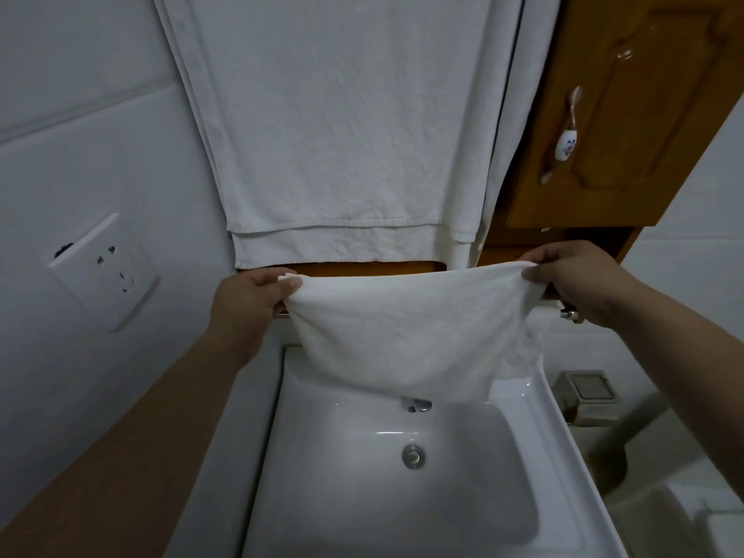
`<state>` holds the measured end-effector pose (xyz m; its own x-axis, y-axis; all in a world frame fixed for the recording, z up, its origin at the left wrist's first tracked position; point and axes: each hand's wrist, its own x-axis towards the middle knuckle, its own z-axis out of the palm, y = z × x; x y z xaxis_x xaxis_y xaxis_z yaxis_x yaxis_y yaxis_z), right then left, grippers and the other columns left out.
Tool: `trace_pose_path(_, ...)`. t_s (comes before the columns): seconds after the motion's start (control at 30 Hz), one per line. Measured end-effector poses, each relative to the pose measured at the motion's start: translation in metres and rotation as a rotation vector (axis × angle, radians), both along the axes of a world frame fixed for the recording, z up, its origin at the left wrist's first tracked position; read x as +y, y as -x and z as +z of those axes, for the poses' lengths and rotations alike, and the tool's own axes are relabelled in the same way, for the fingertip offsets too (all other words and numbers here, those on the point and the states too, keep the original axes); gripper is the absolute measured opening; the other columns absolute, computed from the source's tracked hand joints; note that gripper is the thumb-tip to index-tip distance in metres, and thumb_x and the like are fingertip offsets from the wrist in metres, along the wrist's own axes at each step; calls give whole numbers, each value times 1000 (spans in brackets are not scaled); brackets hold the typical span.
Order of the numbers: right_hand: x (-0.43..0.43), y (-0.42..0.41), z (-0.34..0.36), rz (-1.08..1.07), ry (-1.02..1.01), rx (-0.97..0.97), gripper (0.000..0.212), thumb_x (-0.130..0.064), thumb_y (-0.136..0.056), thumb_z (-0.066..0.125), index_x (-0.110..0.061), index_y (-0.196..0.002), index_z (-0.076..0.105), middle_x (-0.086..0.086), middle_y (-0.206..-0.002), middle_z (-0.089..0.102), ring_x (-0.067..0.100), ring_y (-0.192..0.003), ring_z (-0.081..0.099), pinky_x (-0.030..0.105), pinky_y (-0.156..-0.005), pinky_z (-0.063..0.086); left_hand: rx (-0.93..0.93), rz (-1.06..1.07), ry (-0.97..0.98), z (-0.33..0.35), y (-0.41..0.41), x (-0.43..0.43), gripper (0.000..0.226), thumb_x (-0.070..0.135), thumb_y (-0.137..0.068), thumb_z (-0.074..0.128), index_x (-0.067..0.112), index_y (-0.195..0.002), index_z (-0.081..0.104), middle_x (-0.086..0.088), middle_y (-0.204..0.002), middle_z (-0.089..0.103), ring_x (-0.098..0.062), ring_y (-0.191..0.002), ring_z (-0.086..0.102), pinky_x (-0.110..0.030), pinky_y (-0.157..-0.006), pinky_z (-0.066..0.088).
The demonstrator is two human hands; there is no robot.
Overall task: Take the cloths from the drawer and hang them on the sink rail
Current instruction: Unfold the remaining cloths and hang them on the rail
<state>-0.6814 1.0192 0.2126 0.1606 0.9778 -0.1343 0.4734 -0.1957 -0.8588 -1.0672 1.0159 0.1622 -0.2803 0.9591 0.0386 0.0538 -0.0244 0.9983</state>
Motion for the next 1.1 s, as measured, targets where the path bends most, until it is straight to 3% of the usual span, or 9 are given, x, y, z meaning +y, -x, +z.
trace_pose_path(0.13,-2,5,6,-16,-16,23,12,-6,-94,61,-14,-96,71,6,-107,65,27,-100,61,39,-86,52,75,69,-34,1,-4,1,9,9,-84,76,10,-93,77,-8,-85,74,-22,-74,68,-24,-55,51)
trace_pose_path(0.3,-9,22,12,-34,34,159,13,-4,-92,64,-7,-102,71,15,-108,68,30,-97,65,36,-73,56,5,191,-7,7,-19,1,14,21,-77,82,16,-89,79,-3,-82,75,-24,-74,68,-30,-60,53)
trace_pose_path(0.43,-16,58,11,-38,-24,347,20,4,-89,64,-6,-106,66,21,-110,64,27,-80,67,34,-61,60,44,230,-4,15,-59,-10,19,25,-77,83,15,-93,77,3,-86,75,-16,-86,71,-33,-82,58)
trace_pose_path(0.57,-22,97,11,44,-57,427,16,8,-89,61,-6,-92,68,20,-101,62,29,-79,66,32,-57,59,105,167,-38,29,-99,-22,12,28,-79,80,19,-85,75,8,-79,73,-7,-78,68,-26,-73,55)
trace_pose_path(0.77,-27,123,16,88,-45,728,26,16,-88,49,2,-78,68,21,-95,68,23,-78,70,27,-62,58,-48,41,-64,39,-130,-30,7,23,-79,81,19,-79,75,5,-74,75,-12,-75,72,-29,-72,57)
trace_pose_path(0.87,-30,118,12,184,-17,831,29,21,-85,46,7,-96,69,23,-108,68,25,-90,72,29,-76,59,-215,9,-32,40,-129,-33,4,16,-82,79,14,-82,76,-2,-79,77,-16,-77,73,-31,-73,57)
trace_pose_path(0.97,-36,110,5,322,-25,801,39,23,-85,52,2,-114,67,20,-106,70,24,-93,71,28,-87,57,-362,-56,38,40,-127,-37,9,11,-85,76,8,-94,75,-10,-87,78,-28,-85,76,-42,-82,61)
trace_pose_path(1.03,-38,108,3,293,-92,707,34,19,-83,60,-1,-109,71,20,-102,73,27,-93,73,31,-90,57,-345,-107,52,40,-128,-38,16,12,-87,74,7,-102,75,-11,-92,78,-29,-88,75,-46,-86,60)
trace_pose_path(1.1,-40,106,7,237,-177,593,24,12,-83,68,2,-103,73,21,-99,75,30,-93,74,33,-88,59,-326,-173,35,42,-131,-43,18,10,-90,70,6,-107,75,-11,-95,78,-28,-90,75,-41,-86,60)
